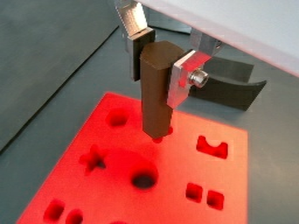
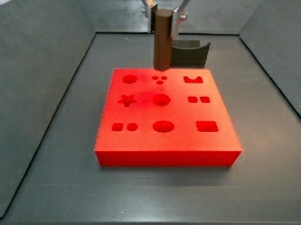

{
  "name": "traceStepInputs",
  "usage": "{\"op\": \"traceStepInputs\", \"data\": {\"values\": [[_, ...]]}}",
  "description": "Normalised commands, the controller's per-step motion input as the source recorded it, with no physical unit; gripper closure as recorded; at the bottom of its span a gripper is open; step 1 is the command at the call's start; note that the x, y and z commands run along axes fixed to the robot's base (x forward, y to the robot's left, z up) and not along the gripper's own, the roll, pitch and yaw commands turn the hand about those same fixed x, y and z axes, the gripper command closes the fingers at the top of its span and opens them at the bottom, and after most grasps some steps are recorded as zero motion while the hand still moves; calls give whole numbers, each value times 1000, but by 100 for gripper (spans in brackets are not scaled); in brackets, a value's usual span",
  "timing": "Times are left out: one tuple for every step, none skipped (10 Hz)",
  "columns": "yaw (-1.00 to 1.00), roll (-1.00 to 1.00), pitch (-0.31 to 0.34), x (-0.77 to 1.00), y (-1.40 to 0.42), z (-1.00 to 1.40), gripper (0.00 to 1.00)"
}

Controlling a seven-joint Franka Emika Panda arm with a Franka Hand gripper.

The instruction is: Insert the hexagon object.

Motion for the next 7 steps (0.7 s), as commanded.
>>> {"op": "traceStepInputs", "data": {"values": [[-434, -193, -239, -460, 240, -54, 100], [-337, -260, -314, -474, 274, -60, 100], [-243, -320, -399, -417, 277, -14, 100], [-191, -333, -413, -434, 306, -14, 100], [-174, -317, -377, -440, 400, -17, 100], [-109, -207, -241, -280, 277, 0, 100], [0, 1, -40, 0, 0, 0, 100]]}}
